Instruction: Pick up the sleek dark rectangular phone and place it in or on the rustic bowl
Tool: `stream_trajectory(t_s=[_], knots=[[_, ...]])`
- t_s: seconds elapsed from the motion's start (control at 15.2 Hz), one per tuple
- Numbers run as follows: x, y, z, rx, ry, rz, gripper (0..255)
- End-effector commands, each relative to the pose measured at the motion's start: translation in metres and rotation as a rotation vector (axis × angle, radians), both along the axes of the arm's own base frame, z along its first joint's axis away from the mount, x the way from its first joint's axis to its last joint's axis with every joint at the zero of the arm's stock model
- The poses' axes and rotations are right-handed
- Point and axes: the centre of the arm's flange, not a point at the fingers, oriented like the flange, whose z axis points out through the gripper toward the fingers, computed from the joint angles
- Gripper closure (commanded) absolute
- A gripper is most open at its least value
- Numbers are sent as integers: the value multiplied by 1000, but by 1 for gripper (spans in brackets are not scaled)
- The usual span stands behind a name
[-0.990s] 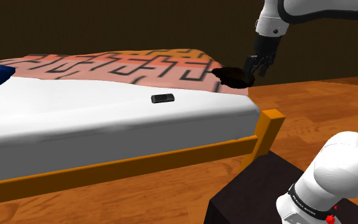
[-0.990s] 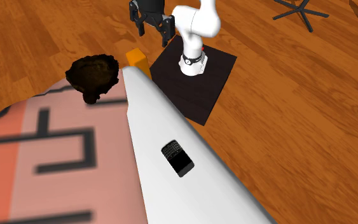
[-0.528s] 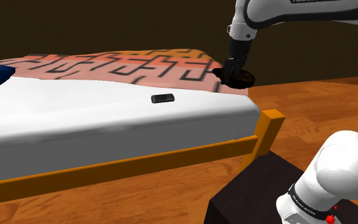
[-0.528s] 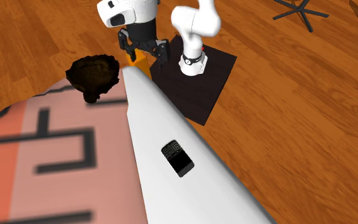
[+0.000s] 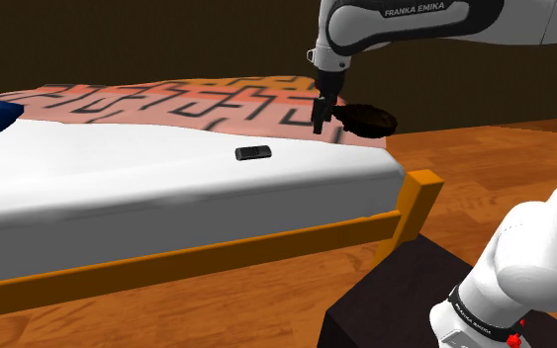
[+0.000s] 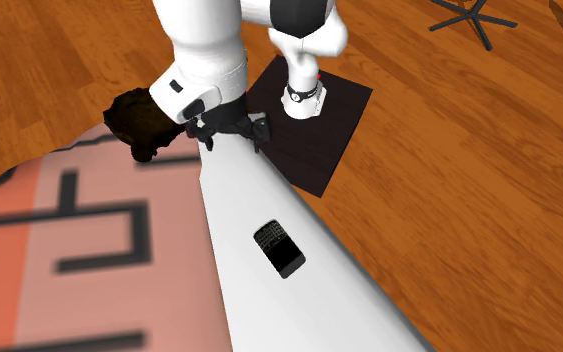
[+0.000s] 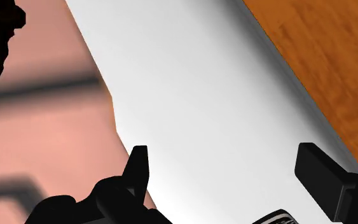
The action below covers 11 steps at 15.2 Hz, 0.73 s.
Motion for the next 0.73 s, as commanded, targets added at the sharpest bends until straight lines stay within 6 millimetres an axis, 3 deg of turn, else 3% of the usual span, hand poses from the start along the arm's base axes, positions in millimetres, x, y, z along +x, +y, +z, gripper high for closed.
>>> stream_trajectory(t_s=[0.0, 0.66], knots=[[22, 15, -5, 4, 6, 70, 0], [101, 114, -40, 21, 34, 406, 0]])
